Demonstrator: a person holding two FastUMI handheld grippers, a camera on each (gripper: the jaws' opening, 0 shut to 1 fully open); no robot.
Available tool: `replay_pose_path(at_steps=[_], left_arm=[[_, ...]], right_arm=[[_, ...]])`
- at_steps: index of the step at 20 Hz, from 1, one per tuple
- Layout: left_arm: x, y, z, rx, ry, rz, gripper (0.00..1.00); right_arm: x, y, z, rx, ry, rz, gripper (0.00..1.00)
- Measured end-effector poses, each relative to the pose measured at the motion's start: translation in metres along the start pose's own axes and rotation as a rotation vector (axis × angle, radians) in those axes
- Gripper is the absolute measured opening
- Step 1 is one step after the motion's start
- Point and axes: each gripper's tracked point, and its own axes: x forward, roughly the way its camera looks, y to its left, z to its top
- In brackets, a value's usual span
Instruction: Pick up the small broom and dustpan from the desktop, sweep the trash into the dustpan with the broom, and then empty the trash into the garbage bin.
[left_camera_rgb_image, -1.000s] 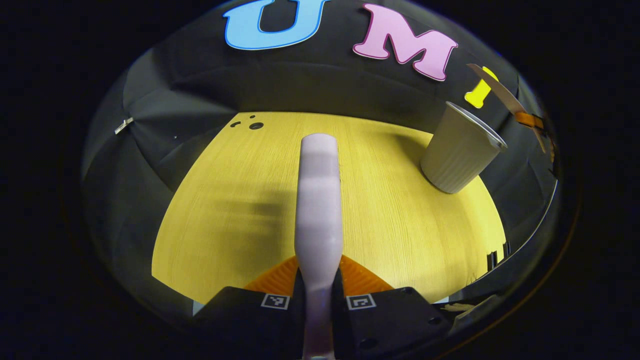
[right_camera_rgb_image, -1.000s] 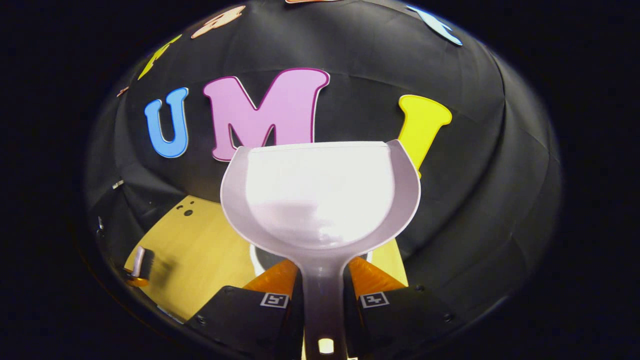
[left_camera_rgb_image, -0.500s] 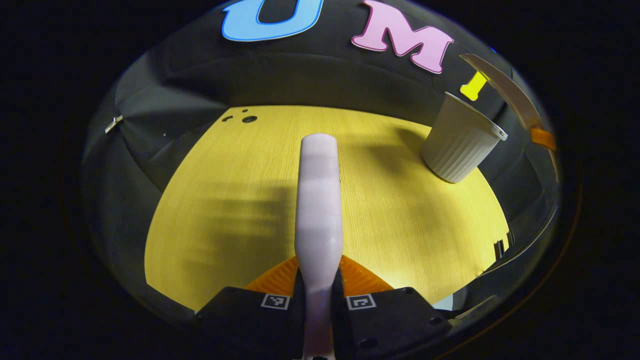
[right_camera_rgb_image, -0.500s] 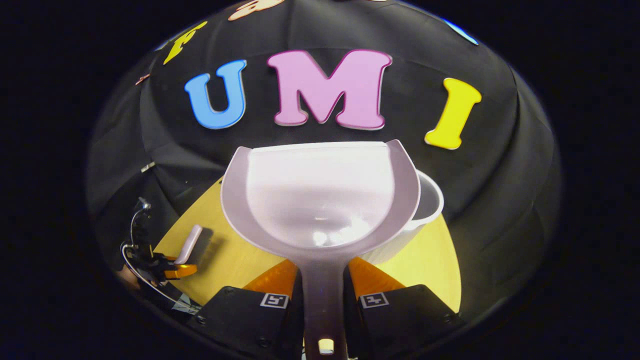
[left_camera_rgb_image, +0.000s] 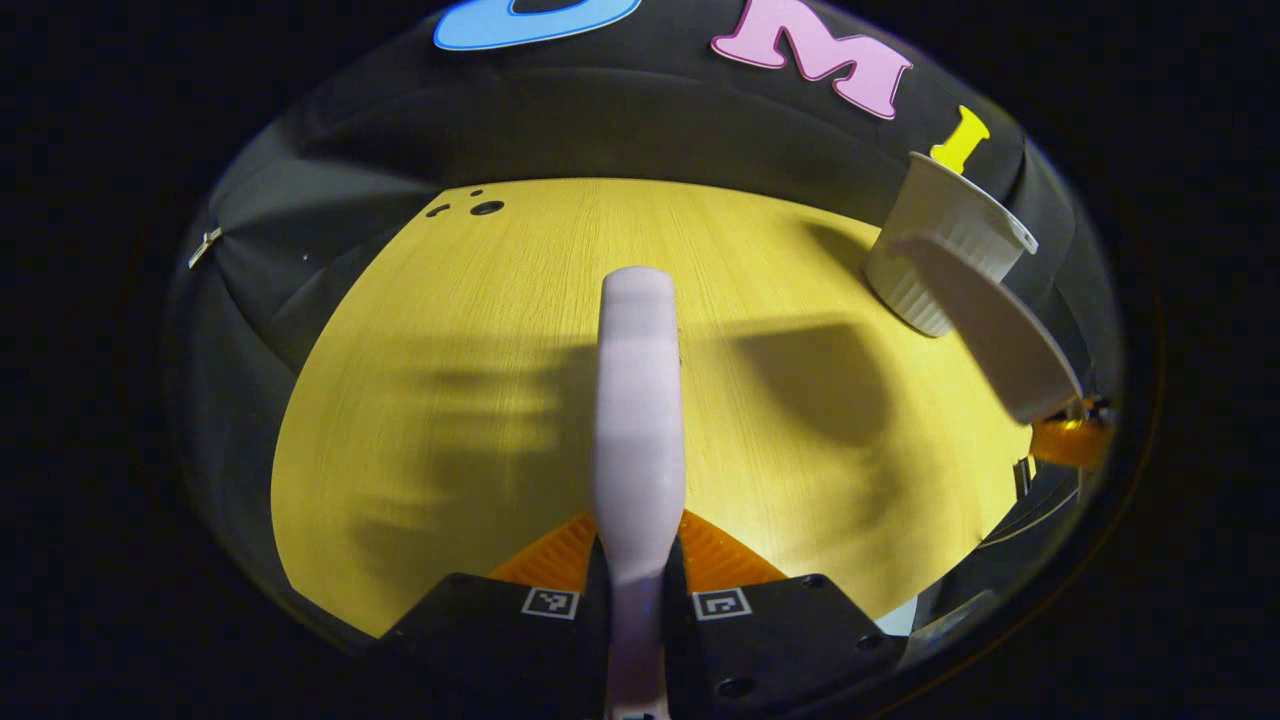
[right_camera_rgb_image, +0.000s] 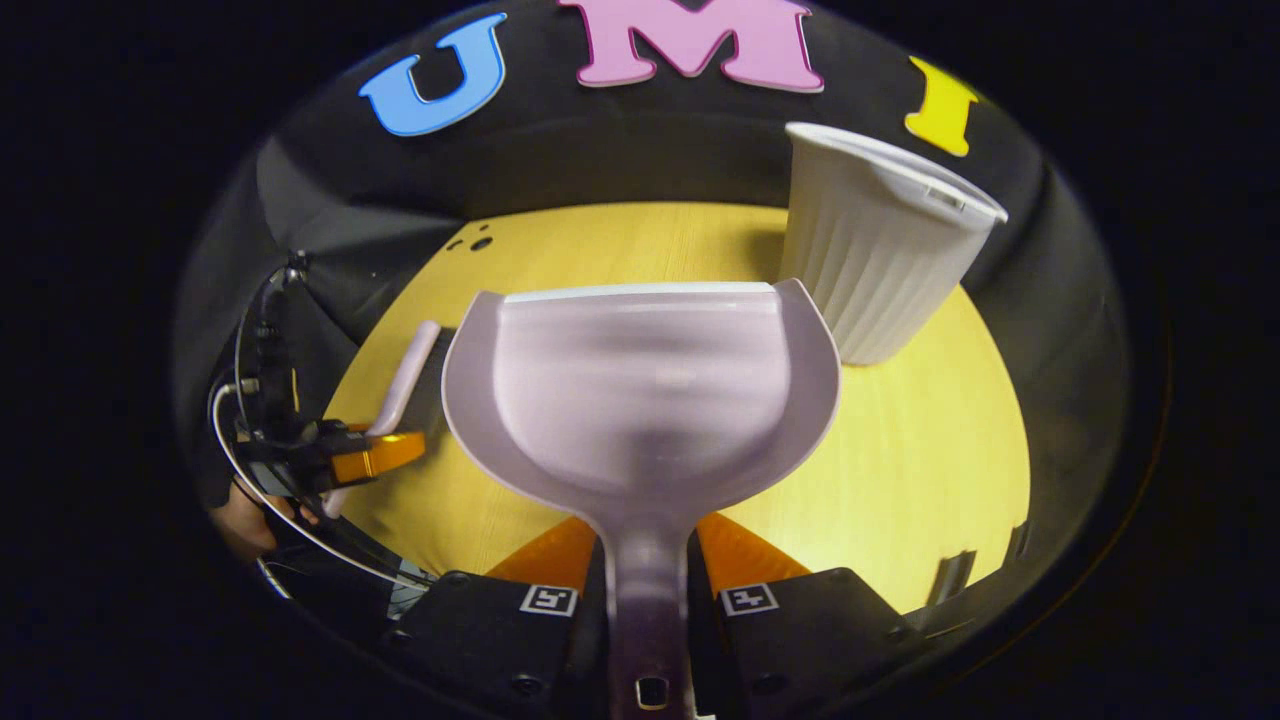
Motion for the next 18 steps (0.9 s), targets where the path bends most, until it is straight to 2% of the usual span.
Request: replay_pose_path(at_steps=[3, 6, 9, 13, 14, 15, 16, 18], left_arm=[[0.011, -0.006, 0.006, 0.023, 0.029, 0.013, 0.27], [0.014, -0.006, 0.005, 0.084, 0.052, 0.038, 0.27], [0.018, -0.002, 0.003, 0.122, 0.083, 0.063, 0.28], [0.025, 0.000, -0.003, 0.110, 0.135, 0.068, 0.28], [0.028, 0.002, -0.006, 0.102, 0.159, 0.072, 0.29], [0.030, 0.004, -0.008, 0.099, 0.167, 0.078, 0.29], [0.030, 0.005, -0.009, 0.100, 0.172, 0.086, 0.33], [0.028, 0.004, -0.010, 0.106, 0.179, 0.097, 0.33]], right_arm=[[0.024, -0.010, -0.029, -0.009, 0.062, -0.049, 0.37], [0.045, -0.008, -0.035, 0.019, 0.087, -0.043, 0.37], [0.050, -0.008, -0.037, -0.010, 0.073, -0.074, 0.37], [0.066, -0.001, -0.044, 0.010, 0.121, -0.051, 0.37], [0.066, -0.001, -0.044, -0.006, 0.118, -0.060, 0.31], [0.067, -0.001, -0.043, -0.013, 0.123, -0.066, 0.37], [0.067, 0.000, -0.043, -0.011, 0.127, -0.060, 0.37], [0.069, 0.000, -0.044, 0.002, 0.147, -0.053, 0.38]])
